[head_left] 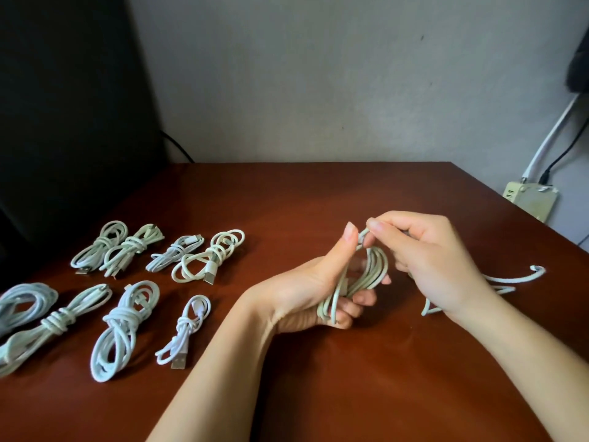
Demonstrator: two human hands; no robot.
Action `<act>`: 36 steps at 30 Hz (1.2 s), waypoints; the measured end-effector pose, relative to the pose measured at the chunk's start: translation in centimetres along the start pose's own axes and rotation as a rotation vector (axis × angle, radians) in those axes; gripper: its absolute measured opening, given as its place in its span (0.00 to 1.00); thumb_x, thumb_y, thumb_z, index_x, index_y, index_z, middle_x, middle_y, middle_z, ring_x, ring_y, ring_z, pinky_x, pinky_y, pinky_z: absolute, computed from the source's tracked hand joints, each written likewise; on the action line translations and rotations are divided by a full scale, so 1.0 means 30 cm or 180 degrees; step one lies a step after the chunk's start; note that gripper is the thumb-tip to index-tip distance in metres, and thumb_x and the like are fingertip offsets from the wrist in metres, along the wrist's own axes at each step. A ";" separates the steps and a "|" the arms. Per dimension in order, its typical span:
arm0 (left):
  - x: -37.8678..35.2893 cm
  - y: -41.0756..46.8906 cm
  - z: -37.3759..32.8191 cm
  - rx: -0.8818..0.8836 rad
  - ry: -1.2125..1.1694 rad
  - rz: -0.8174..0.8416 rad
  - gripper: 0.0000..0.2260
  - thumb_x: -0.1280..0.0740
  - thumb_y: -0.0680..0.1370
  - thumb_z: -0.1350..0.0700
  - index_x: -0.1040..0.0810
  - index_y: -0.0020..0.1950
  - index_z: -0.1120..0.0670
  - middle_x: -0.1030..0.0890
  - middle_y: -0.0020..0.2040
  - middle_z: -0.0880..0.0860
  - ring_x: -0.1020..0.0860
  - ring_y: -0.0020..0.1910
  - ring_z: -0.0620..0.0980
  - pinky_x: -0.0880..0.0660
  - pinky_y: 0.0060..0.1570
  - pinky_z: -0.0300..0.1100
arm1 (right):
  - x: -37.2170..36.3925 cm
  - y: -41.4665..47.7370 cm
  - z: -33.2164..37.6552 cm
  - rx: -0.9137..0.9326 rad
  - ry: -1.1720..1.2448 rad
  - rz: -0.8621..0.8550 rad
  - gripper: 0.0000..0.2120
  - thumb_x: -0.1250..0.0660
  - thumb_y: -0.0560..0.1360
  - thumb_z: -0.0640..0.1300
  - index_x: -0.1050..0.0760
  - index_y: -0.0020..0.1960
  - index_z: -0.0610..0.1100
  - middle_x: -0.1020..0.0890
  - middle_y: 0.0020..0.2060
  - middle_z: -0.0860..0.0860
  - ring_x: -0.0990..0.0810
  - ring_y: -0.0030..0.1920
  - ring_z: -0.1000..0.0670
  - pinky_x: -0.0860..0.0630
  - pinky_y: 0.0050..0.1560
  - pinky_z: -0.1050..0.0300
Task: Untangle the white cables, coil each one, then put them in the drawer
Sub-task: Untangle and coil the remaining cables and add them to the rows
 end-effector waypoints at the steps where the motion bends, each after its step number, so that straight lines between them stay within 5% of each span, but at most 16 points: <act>1: 0.000 -0.001 0.001 -0.0011 0.0063 0.0005 0.40 0.33 0.55 0.23 0.26 0.49 0.55 0.32 0.32 0.48 0.36 0.26 0.40 0.35 0.24 0.29 | -0.001 0.001 -0.002 -0.0041 0.0003 -0.0022 0.14 0.37 0.78 0.40 0.22 0.36 0.38 0.29 0.19 0.56 0.33 0.21 0.58 0.36 0.27 0.69; 3: 0.006 -0.007 0.004 -0.0050 0.0255 -0.0043 0.29 0.27 0.64 0.35 0.28 0.52 0.56 0.32 0.33 0.48 0.36 0.27 0.39 0.35 0.26 0.28 | -0.003 0.003 -0.004 -0.0112 -0.0017 -0.0068 0.14 0.37 0.78 0.39 0.23 0.35 0.38 0.30 0.17 0.57 0.34 0.19 0.58 0.38 0.26 0.72; 6: 0.007 -0.014 -0.001 -0.0182 0.0396 -0.0159 0.09 0.33 0.74 0.62 0.27 0.53 0.56 0.29 0.32 0.46 0.34 0.28 0.40 0.36 0.26 0.29 | -0.002 0.003 -0.003 -0.0118 -0.0100 -0.0120 0.13 0.36 0.77 0.39 0.22 0.36 0.38 0.30 0.17 0.58 0.31 0.20 0.59 0.37 0.25 0.73; 8: 0.009 -0.010 -0.001 -0.0182 0.0299 -0.0346 0.12 0.38 0.74 0.70 0.26 0.53 0.57 0.27 0.31 0.47 0.34 0.27 0.40 0.36 0.25 0.30 | 0.000 0.003 0.000 -0.0106 -0.0116 -0.0170 0.12 0.36 0.77 0.39 0.21 0.37 0.37 0.30 0.17 0.58 0.31 0.20 0.59 0.37 0.25 0.72; 11: 0.010 -0.004 -0.005 -0.0221 -0.0022 -0.0571 0.12 0.36 0.72 0.68 0.27 0.53 0.57 0.29 0.31 0.49 0.36 0.26 0.41 0.38 0.23 0.30 | 0.006 0.005 -0.002 -0.0139 -0.0141 -0.0243 0.09 0.35 0.76 0.40 0.19 0.40 0.40 0.29 0.19 0.58 0.31 0.22 0.59 0.37 0.26 0.72; 14: 0.011 -0.004 -0.015 -0.0299 -0.0307 -0.0721 0.05 0.40 0.80 0.58 0.27 0.54 0.56 0.33 0.31 0.50 0.39 0.26 0.41 0.40 0.22 0.30 | 0.016 0.007 -0.005 -0.0216 0.0013 -0.0309 0.06 0.34 0.76 0.39 0.19 0.42 0.45 0.25 0.24 0.54 0.30 0.24 0.59 0.33 0.27 0.67; 17: 0.024 -0.005 -0.024 -0.0493 -0.0698 -0.0954 0.12 0.43 0.81 0.50 0.25 0.50 0.56 0.33 0.30 0.50 0.40 0.25 0.41 0.41 0.22 0.30 | 0.020 0.011 0.001 -0.0235 0.0119 -0.0290 0.05 0.33 0.75 0.37 0.21 0.46 0.46 0.21 0.27 0.51 0.24 0.26 0.56 0.27 0.32 0.67; 23: 0.060 -0.014 -0.042 -0.1155 -0.1535 -0.1332 0.18 0.46 0.81 0.44 0.24 0.53 0.56 0.33 0.31 0.49 0.40 0.25 0.41 0.39 0.21 0.30 | 0.006 -0.012 -0.014 0.0289 -0.0992 -0.0008 0.12 0.31 0.73 0.45 0.24 0.54 0.56 0.18 0.36 0.58 0.18 0.37 0.57 0.24 0.39 0.67; 28: 0.076 -0.013 -0.040 -0.1281 -0.1705 -0.1556 0.20 0.47 0.82 0.42 0.24 0.54 0.56 0.33 0.32 0.50 0.40 0.25 0.41 0.38 0.21 0.31 | -0.033 -0.025 -0.026 0.0468 -0.1172 0.0279 0.21 0.33 0.72 0.52 0.32 0.62 0.65 0.22 0.46 0.62 0.20 0.43 0.57 0.23 0.41 0.65; 32: 0.075 -0.013 -0.038 -0.1266 -0.1677 -0.1570 0.21 0.47 0.81 0.41 0.23 0.51 0.56 0.32 0.32 0.50 0.40 0.26 0.41 0.38 0.22 0.30 | -0.054 -0.033 -0.040 0.0617 -0.1800 0.0331 0.25 0.43 0.74 0.64 0.30 0.68 0.59 0.22 0.39 0.66 0.21 0.39 0.60 0.27 0.36 0.70; 36: 0.076 -0.013 -0.031 -0.1173 -0.1553 -0.1677 0.23 0.47 0.81 0.39 0.22 0.52 0.56 0.31 0.31 0.49 0.38 0.26 0.41 0.37 0.24 0.30 | -0.061 -0.039 -0.029 0.0795 -0.1887 0.0284 0.19 0.45 0.75 0.64 0.23 0.59 0.62 0.23 0.30 0.63 0.25 0.31 0.59 0.33 0.28 0.69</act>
Point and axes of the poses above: each hand's wrist, its own y-axis towards the middle knuckle, its own x-axis out of the back of the hand, z = x × y, the point moved 1 cm from there along y, towards the middle knuckle
